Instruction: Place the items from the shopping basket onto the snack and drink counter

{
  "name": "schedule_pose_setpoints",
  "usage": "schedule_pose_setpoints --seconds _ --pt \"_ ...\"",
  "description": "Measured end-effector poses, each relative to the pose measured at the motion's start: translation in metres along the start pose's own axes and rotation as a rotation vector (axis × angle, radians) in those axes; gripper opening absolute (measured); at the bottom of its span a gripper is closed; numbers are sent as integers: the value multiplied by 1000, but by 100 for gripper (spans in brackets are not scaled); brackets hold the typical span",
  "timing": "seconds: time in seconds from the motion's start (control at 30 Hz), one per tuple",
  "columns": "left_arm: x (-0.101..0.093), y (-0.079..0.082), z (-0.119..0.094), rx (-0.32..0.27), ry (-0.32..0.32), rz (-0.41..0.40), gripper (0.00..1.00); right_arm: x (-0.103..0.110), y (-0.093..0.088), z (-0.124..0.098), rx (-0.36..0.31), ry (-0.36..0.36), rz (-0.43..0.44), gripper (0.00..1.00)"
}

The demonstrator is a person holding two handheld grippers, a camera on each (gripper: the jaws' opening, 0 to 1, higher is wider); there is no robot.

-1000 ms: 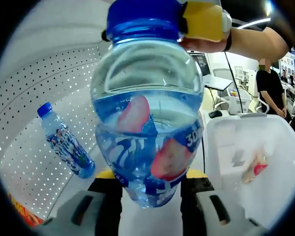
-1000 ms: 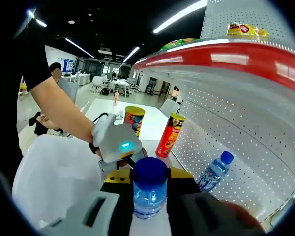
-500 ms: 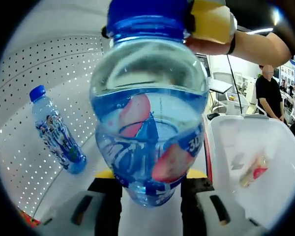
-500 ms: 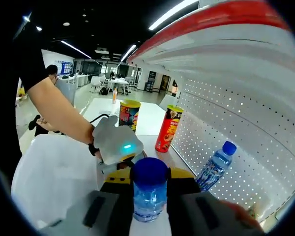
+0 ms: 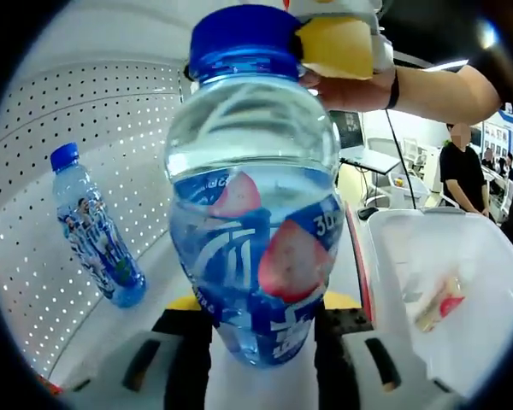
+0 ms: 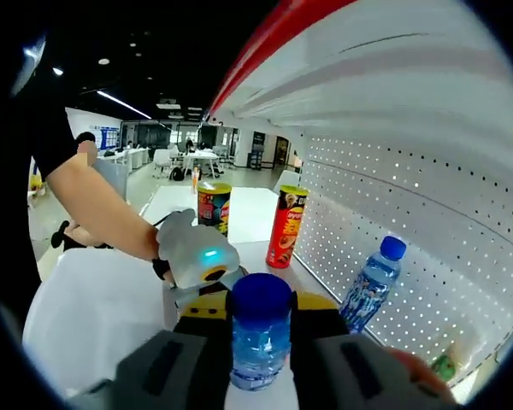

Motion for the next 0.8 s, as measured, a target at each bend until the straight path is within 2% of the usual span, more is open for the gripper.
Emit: schedule_pose_setpoints --seconds 0.6,0.8 --pt "4 -4 0 -52 -9 -48 49 6 1 6 -20 -18 27 24" --pt "3 -4 0 -44 2 -52 49 5 3 6 -18 -35 18 27"
Point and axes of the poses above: the point that each gripper's makers call its tool centre point, and the gripper's own axes: z roughly forward along the fingers, x roughly to its left, y roughly out of its top, the point moved 7 cm from there along -z, roughly backward along the fingers, and after that the axes turned 1 degree about -y, right-handed, at the moved point
